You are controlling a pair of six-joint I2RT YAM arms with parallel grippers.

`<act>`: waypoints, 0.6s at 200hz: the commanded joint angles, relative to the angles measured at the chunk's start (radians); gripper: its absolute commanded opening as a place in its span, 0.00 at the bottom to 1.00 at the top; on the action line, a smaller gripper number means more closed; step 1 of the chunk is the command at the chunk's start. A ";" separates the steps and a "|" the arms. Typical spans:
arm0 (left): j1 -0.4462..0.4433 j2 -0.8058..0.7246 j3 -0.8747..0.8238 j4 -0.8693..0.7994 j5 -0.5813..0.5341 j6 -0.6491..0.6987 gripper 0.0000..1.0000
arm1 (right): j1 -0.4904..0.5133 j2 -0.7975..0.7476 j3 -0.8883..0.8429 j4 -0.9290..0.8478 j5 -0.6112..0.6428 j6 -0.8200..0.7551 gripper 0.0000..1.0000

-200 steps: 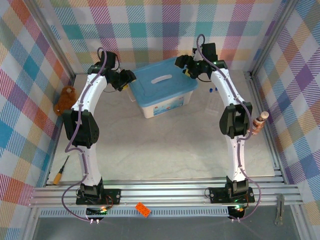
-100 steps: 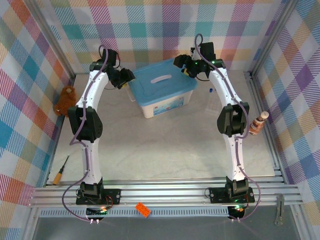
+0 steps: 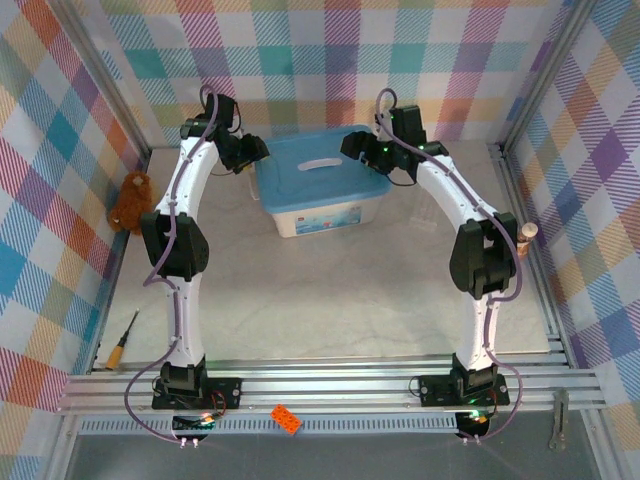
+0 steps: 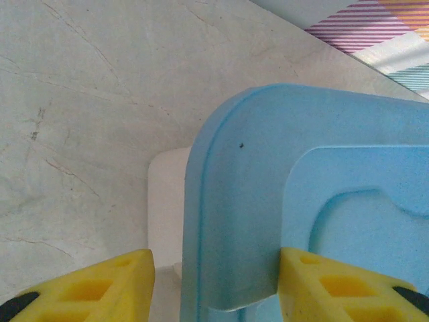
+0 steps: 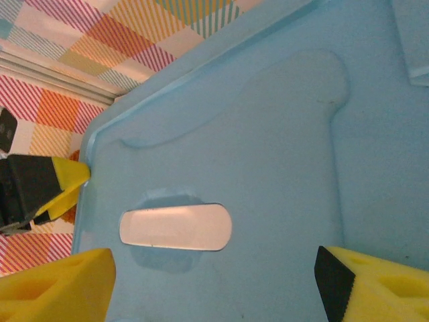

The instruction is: Organize the chemistry lab equipment

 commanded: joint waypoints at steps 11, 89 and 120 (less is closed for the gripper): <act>0.044 0.072 0.003 -0.104 -0.111 0.025 0.50 | 0.071 0.008 -0.166 -0.163 -0.030 0.054 0.80; 0.047 0.000 0.105 -0.080 -0.107 0.028 0.51 | 0.127 -0.105 -0.154 -0.152 0.026 0.014 0.81; 0.035 -0.096 0.079 -0.067 -0.137 0.053 0.51 | 0.091 -0.110 0.007 -0.213 0.040 -0.045 0.82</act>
